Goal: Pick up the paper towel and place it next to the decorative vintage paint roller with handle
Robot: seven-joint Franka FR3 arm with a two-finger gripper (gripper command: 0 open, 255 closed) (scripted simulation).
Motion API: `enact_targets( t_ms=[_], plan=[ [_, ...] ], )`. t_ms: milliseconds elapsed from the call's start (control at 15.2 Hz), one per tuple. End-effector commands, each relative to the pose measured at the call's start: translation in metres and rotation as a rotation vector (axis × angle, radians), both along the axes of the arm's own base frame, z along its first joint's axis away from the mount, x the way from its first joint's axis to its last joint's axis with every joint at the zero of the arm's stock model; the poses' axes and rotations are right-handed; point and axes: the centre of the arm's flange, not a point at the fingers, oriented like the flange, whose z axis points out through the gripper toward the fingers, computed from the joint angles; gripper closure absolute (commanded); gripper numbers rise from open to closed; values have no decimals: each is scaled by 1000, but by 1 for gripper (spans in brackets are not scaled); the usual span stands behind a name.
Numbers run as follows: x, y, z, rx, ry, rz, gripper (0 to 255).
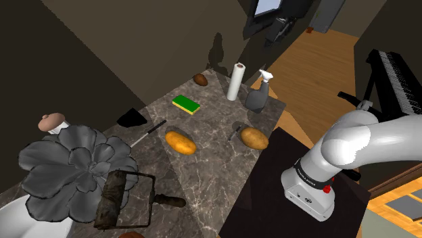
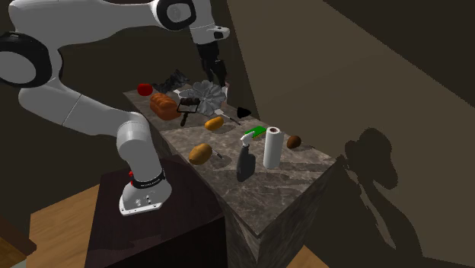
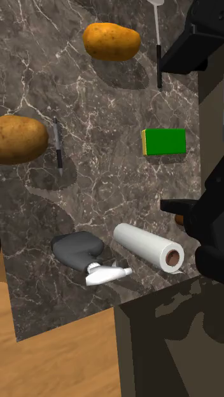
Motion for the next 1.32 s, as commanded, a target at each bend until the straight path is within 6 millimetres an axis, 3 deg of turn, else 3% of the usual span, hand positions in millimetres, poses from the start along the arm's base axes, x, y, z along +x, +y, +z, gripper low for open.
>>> enact_targets(
  t_ms=[0,1254],
  plan=[
    [0,0,0,0,0,0,0],
    [144,-120,-162,34,-28,-228,0]
  ],
)
